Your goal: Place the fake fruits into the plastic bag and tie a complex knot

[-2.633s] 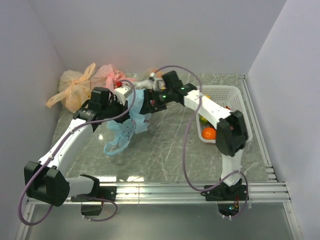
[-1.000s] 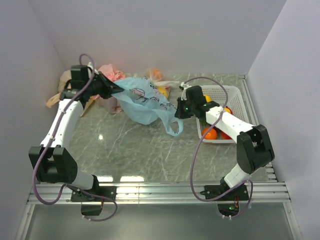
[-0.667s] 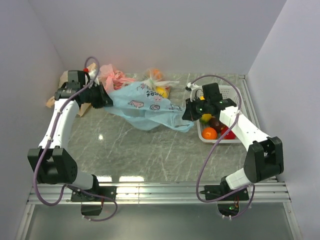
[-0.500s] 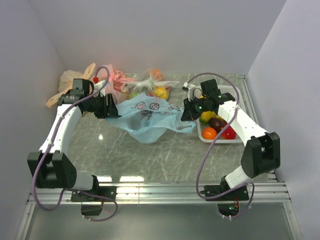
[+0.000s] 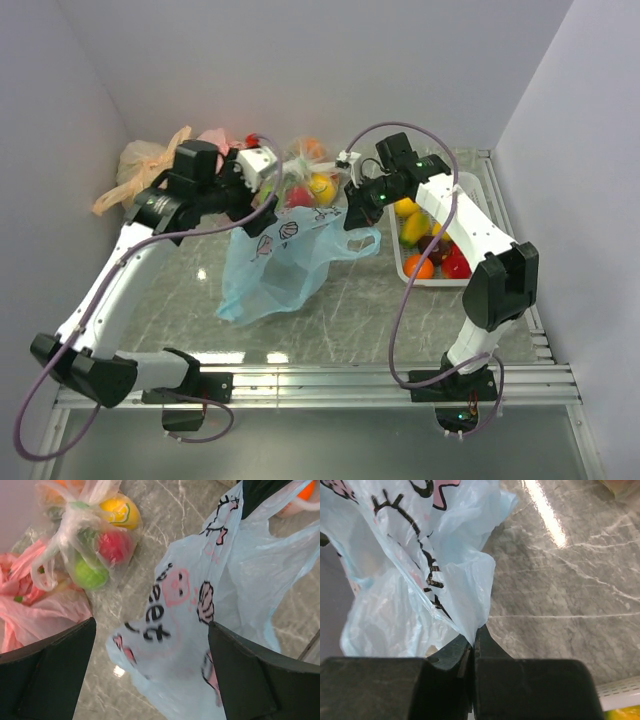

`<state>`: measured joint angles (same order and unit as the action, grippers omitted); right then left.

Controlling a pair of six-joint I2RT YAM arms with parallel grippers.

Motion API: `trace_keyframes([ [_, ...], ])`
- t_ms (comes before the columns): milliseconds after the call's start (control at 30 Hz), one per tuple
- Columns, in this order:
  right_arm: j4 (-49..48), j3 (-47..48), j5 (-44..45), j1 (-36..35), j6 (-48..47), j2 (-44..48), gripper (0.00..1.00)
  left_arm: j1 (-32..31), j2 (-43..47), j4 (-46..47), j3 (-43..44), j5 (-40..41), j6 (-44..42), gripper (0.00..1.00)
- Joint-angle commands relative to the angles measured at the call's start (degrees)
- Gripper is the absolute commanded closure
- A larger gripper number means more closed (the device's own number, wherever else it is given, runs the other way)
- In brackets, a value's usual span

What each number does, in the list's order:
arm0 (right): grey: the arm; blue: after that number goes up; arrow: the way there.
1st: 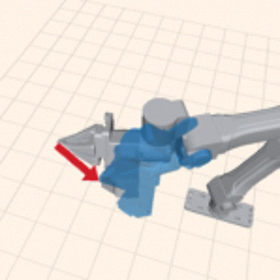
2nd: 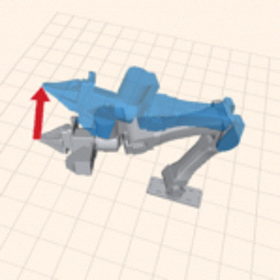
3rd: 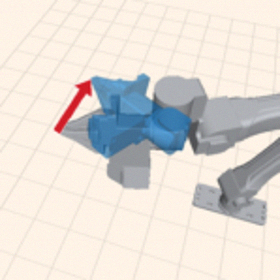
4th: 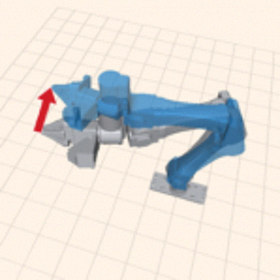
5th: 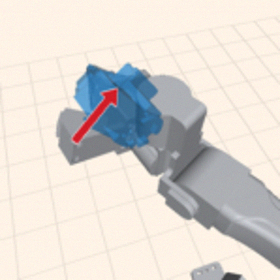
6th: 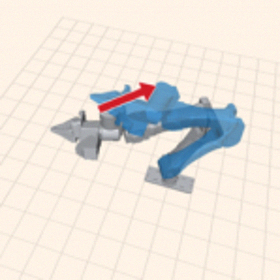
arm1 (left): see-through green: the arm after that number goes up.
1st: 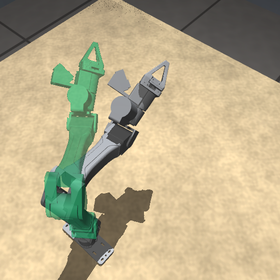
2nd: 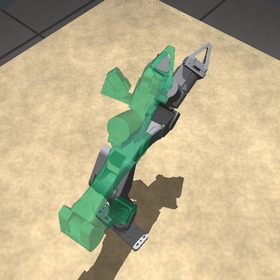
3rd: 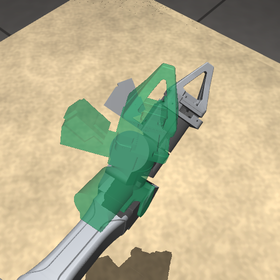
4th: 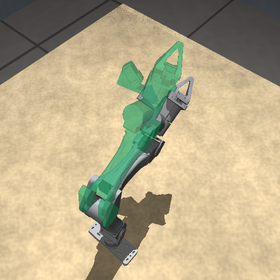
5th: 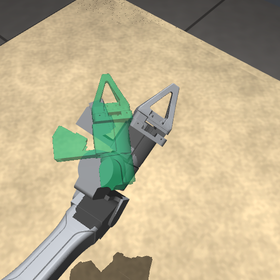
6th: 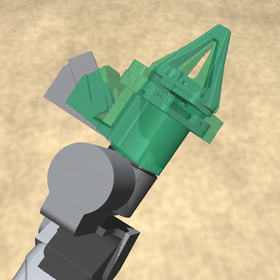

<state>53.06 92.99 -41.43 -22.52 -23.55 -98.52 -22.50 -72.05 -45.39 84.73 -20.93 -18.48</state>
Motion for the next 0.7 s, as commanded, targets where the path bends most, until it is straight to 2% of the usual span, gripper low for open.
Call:
trace_keyframes([
  [0, 4.6, 5.1, -0.1, -0.6, -1.9, -1.1, 1.0, -4.4, -3.3, -0.1, 4.2, 7.8, -4.9, 0.0],
  [167, 7.4, 7.9, 0.9, -1.5, -2.6, -2.6, 1.0, -7.0, -3.5, -2.7, 3.4, 4.9, -6.6, 0.01],
  [300, 9.3, 10.1, 1.4, -2.0, -2.9, -4.0, 1.0, -8.6, -4.5, -6.5, 5.0, -0.3, -7.4, 0.01],
  [467, 10.5, 11.9, 2.6, -2.4, -2.9, -5.5, 1.0, -11.4, -5.8, -7.1, 2.0, 2.2, -5.0, 0.01],
  [600, 12.1, 14.8, 3.3, -2.8, -2.6, -6.9, 1.0, -12.2, -7.0, -6.6, 1.8, 0.3, 2.0, 0.01],
  [667, 12.8, 15.6, 3.1, -3.1, -2.6, -7.4, 1.0, -13.5, -7.8, -4.4, 0.5, 5.3, 4.7, 0.01],
])
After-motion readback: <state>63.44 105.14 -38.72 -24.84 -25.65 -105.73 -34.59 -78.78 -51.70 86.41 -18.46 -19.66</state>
